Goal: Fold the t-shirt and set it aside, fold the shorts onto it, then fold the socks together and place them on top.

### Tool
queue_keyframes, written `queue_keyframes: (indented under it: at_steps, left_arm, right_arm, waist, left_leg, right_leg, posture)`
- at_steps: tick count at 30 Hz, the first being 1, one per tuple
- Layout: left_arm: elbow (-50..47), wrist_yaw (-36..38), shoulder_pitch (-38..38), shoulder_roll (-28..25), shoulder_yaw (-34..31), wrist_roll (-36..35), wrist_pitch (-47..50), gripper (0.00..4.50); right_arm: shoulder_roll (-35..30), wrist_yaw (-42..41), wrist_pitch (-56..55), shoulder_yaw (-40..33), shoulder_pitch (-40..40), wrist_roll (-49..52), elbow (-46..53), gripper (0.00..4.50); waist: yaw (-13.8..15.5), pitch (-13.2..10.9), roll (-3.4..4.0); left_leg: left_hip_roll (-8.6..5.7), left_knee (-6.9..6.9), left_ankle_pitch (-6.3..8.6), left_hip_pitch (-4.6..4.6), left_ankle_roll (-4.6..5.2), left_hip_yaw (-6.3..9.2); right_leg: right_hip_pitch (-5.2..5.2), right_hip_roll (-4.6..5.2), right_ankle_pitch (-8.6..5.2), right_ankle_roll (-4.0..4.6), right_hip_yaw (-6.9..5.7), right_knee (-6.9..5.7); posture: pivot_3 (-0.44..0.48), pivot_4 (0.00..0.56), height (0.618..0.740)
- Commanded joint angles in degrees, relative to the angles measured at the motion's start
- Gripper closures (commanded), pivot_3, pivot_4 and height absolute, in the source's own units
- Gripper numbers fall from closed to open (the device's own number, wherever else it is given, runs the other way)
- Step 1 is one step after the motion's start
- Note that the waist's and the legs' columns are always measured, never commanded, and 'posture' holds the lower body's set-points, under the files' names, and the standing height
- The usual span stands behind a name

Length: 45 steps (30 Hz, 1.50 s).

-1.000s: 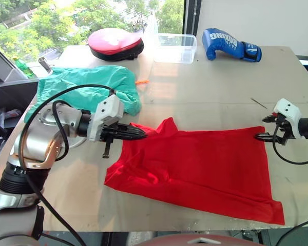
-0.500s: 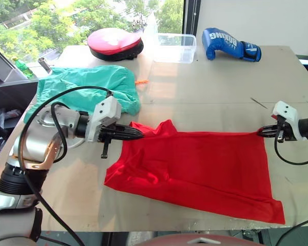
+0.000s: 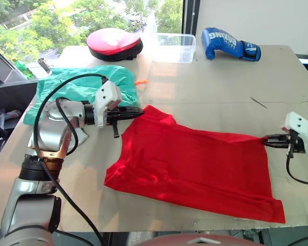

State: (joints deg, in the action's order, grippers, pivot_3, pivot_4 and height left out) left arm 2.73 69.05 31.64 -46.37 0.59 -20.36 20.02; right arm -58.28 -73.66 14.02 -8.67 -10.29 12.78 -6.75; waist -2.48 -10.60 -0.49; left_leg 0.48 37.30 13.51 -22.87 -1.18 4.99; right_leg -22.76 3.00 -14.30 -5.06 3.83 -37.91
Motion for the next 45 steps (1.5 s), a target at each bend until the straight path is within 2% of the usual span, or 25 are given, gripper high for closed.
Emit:
queue_keyframes:
  at_steps: [1,9,16,33,36,40,43,44,45]
  left_arm:
    - [0.8,1.9,-0.7,-1.6,-0.3,1.1,-2.9,4.50]
    - [5.4,4.8,-2.2,-2.8,1.0,4.4,-7.1,4.50]
    - [6.9,4.9,-3.6,-2.6,2.2,7.1,-11.4,4.50]
    - [8.0,5.3,-5.7,-2.6,3.5,9.4,-13.9,4.50]
    - [8.5,5.5,-6.1,-2.9,3.9,10.2,-14.7,4.50]
    - [8.5,5.7,-6.5,-3.0,3.9,10.5,-14.2,4.50]
    - [8.6,5.8,-6.8,-3.0,4.0,10.7,-14.5,4.50]
    - [8.7,5.8,-6.8,-3.0,4.1,10.9,-14.5,4.50]
    - [9.0,5.9,-6.7,-3.0,4.1,11.0,-14.7,4.50]
  right_arm:
    - [-0.9,1.4,0.1,-3.4,4.2,1.5,6.2,4.48]
    - [-1.0,4.3,-2.3,-4.0,11.1,0.2,8.2,4.48]
    - [-1.2,5.1,-4.2,-3.1,12.3,-0.5,8.3,4.48]
    - [-2.6,2.2,-0.4,-2.0,17.5,2.3,14.7,4.48]
    - [-3.7,1.0,2.0,-2.2,19.3,3.4,16.0,3.51]
    - [-4.9,-0.3,5.2,-3.2,21.9,5.7,18.2,1.83]
    - [-4.6,-0.5,6.9,-4.4,23.0,7.8,19.5,0.36]
    - [-4.5,-0.3,7.1,-4.8,23.1,8.2,19.7,0.10]
    - [-4.1,0.0,7.0,-5.2,23.1,8.4,19.7,0.10]
  waist:
    - [0.1,0.0,0.00]
    - [0.1,0.0,0.00]
    - [0.2,0.0,-0.01]
    - [0.2,0.0,-0.03]
    - [0.2,0.0,-0.03]
    - [0.3,0.0,-0.06]
    - [0.3,0.0,-0.07]
    - [0.3,0.0,-0.08]
    - [0.3,0.0,-0.09]
  left_leg:
    - [0.00,0.00,0.00,0.00,0.00,0.00]
    - [0.00,0.02,0.00,0.00,0.00,0.00]
    - [0.00,0.02,0.00,0.00,0.00,0.00]
    - [0.01,0.02,0.00,0.00,0.00,0.00]
    - [0.01,0.02,0.00,0.00,0.00,0.00]
    - [0.01,0.02,0.00,0.00,0.00,0.01]
    - [0.01,0.03,0.00,0.00,0.00,0.01]
    - [0.01,0.03,0.00,0.00,0.00,0.01]
    - [0.01,0.03,0.00,0.01,0.00,0.01]
  right_leg:
    - [0.00,-0.01,0.00,0.00,0.00,-0.01]
    - [0.01,0.00,0.00,0.00,0.00,0.00]
    - [0.01,0.00,0.00,0.00,0.00,0.00]
    - [0.03,-0.01,0.00,0.00,0.00,0.00]
    - [0.03,-0.01,0.00,0.00,0.00,0.01]
    - [0.04,0.00,0.00,0.00,0.00,0.01]
    - [0.04,0.00,0.00,-0.01,0.00,0.01]
    - [0.05,0.00,0.00,-0.01,0.00,0.01]
    - [0.05,-0.01,0.00,-0.01,0.00,0.01]
  posture:
    - [0.000,0.150,0.731]
    - [0.000,0.150,0.731]
    - [0.000,0.150,0.731]
    - [0.000,0.150,0.731]
    - [0.000,0.150,0.731]
    - [0.000,0.150,0.731]
    - [0.000,0.150,0.731]
    - [0.000,0.150,0.731]
    - [0.000,0.150,0.731]
